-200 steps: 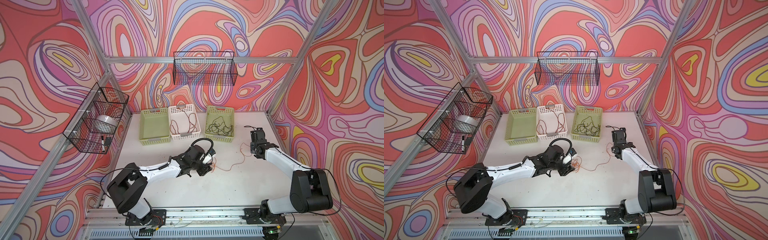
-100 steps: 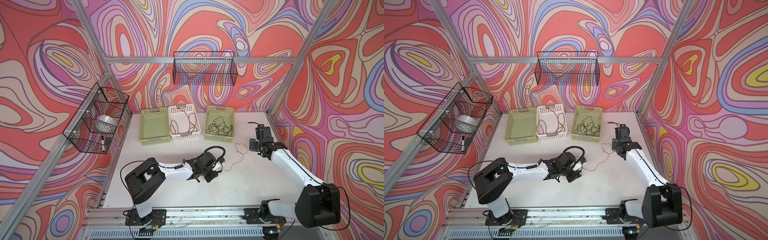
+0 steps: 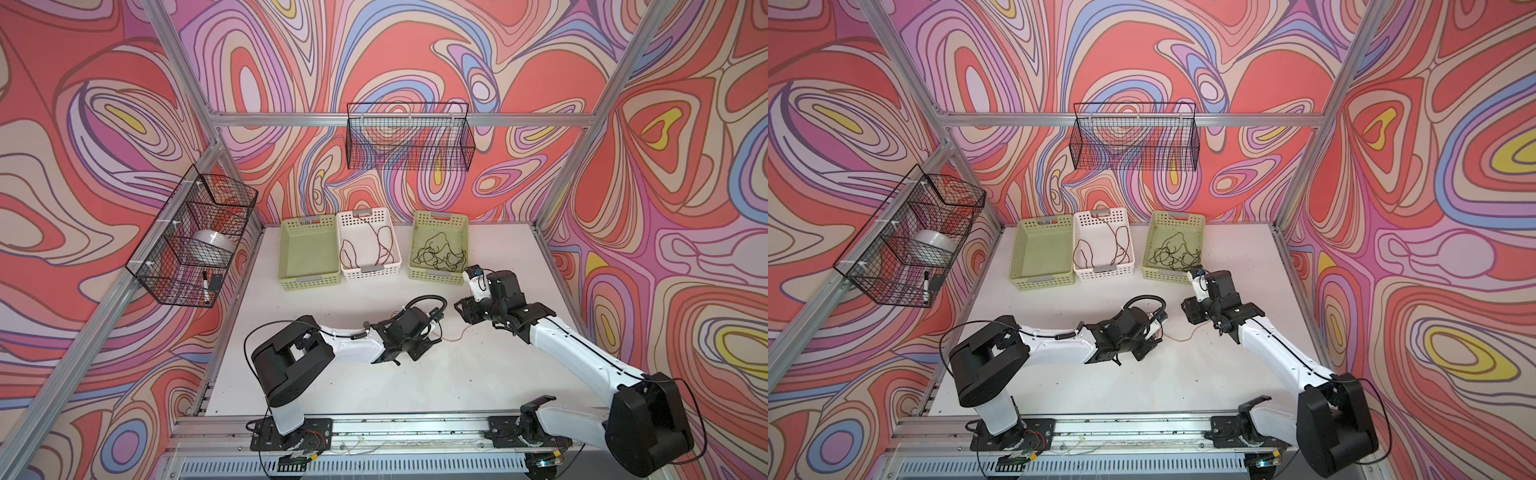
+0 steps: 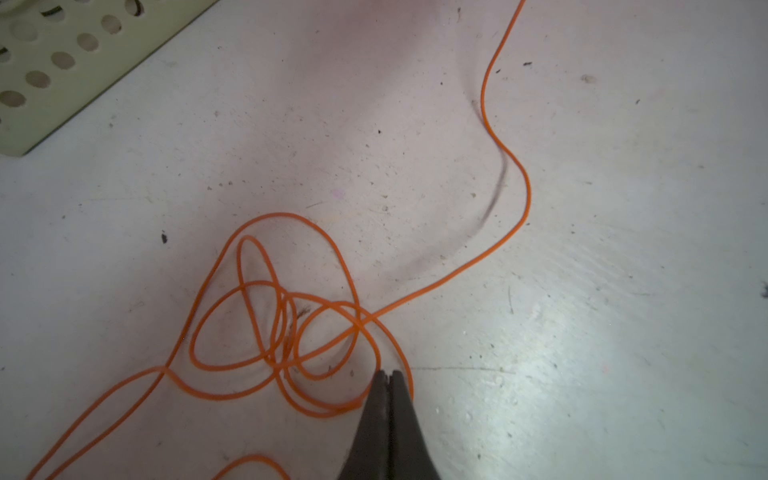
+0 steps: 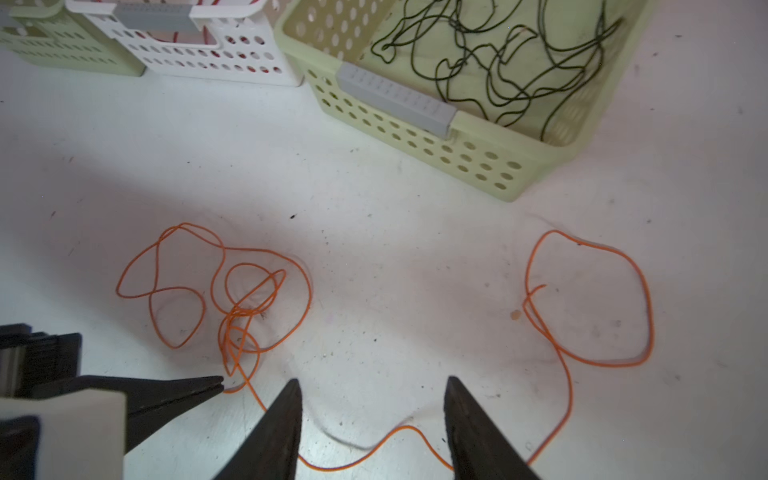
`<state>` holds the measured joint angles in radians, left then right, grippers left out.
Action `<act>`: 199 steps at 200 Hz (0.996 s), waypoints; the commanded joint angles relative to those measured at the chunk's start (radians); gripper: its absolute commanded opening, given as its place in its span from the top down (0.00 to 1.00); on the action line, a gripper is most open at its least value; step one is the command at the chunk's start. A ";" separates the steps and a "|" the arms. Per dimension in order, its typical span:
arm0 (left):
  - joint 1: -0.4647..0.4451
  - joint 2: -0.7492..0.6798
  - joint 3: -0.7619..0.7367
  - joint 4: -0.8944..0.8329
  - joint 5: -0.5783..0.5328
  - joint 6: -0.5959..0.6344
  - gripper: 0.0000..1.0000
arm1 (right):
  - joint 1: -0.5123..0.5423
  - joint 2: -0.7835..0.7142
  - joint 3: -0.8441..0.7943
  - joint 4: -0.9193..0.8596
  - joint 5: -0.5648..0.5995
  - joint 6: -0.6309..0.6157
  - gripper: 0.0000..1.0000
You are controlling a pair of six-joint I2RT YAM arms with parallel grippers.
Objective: Untangle the cables
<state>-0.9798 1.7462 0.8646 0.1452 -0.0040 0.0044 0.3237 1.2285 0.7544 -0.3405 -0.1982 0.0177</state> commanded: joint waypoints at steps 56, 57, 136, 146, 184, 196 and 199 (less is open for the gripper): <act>0.075 -0.181 -0.115 0.035 0.036 0.019 1.00 | 0.051 0.151 0.071 -0.100 -0.249 -0.108 0.48; 0.076 -0.184 -0.116 0.036 0.036 0.019 1.00 | 0.052 0.155 0.074 -0.108 -0.247 -0.108 0.48; 0.122 -0.322 -0.177 0.094 -0.027 0.028 0.64 | 0.135 0.281 0.182 -0.328 -0.094 -0.380 0.49; 0.125 -0.331 -0.182 0.101 -0.028 0.027 0.62 | 0.135 0.296 0.177 -0.334 -0.094 -0.440 0.49; 0.126 -0.358 -0.206 0.121 -0.040 0.020 0.58 | 0.135 0.297 0.115 -0.248 -0.185 -0.531 0.50; 0.124 -0.362 -0.217 0.134 -0.042 0.016 0.56 | 0.136 0.301 0.092 -0.198 -0.187 -0.527 0.50; 0.125 -0.363 -0.219 0.138 -0.042 0.016 0.56 | 0.135 0.304 0.089 -0.190 -0.189 -0.527 0.50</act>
<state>-0.8608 1.4059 0.6735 0.2386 -0.0284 0.0223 0.4541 1.5280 0.8860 -0.6067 -0.3473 -0.4385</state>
